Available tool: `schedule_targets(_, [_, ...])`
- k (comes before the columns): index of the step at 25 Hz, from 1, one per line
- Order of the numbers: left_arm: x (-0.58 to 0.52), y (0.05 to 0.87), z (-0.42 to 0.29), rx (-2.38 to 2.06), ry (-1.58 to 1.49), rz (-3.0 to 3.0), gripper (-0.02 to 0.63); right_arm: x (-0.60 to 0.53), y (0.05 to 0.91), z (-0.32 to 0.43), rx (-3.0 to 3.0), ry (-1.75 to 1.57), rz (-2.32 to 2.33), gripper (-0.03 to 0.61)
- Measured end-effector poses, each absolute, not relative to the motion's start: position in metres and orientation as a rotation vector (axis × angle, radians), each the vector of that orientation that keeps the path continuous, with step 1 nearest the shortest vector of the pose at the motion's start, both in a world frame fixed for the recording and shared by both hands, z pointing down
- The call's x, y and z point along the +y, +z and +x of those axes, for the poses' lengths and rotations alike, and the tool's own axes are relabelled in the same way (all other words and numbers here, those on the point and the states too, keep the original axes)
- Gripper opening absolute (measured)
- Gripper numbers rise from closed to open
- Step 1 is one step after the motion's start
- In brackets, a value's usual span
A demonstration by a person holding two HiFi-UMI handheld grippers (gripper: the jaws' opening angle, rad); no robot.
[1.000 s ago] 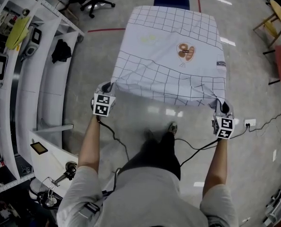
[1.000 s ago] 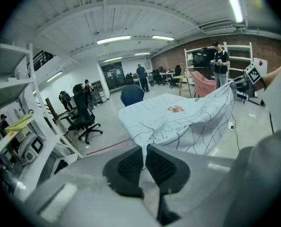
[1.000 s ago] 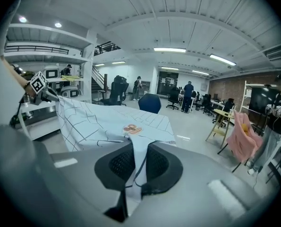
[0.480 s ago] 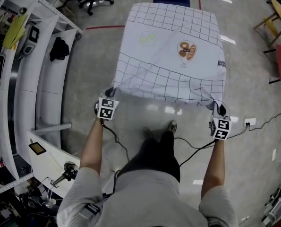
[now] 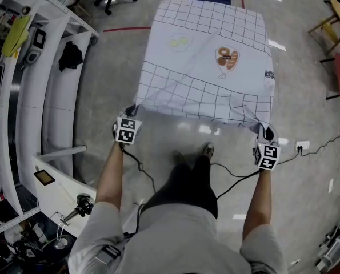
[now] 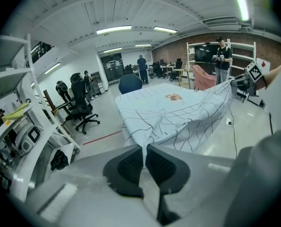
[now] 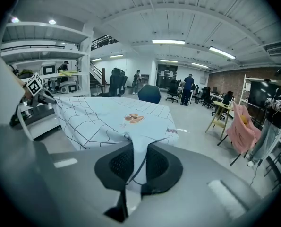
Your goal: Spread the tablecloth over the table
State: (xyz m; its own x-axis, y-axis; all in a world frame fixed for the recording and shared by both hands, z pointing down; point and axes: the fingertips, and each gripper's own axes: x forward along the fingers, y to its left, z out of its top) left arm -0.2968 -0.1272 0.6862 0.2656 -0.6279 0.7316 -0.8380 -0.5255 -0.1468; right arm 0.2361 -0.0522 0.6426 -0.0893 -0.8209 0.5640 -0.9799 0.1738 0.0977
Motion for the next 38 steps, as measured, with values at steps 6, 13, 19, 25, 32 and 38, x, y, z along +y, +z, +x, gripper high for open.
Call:
schedule_targets(6, [-0.147, 0.619, -0.296, -1.345, 1.034, 2.360, 0.025, -0.058, 0.605, 0.238, -1.970, 0.352, 1.716, 0.017])
schedule_targets(13, [-0.205, 0.471, -0.303, -1.294, 1.122, 2.563, 0.025, -0.087, 0.507, 0.240, -2.089, 0.153, 1.756, 0.018])
schedule_targets(19, [-0.211, 0.426, -0.304, -1.356, 1.106, 2.594, 0.025, -0.095, 0.479, 0.237, -2.084, 0.110, 1.790, 0.018])
schedule_targets(25, [-0.169, 0.491, -0.307, -1.236, 1.170, 2.533, 0.025, -0.075, 0.502, 0.244, -2.066, 0.145, 1.727, 0.019])
schedule_targets(32, [-0.147, 0.541, -0.299, -1.317, 1.083, 2.462, 0.025, -0.066, 0.518, 0.251, -1.975, 0.217, 1.746, 0.018])
schedule_targets(38, [-0.127, 0.622, -0.292, -1.500, 1.007, 2.300, 0.025, -0.059, 0.569, 0.258, -1.893, 0.243, 1.767, 0.018])
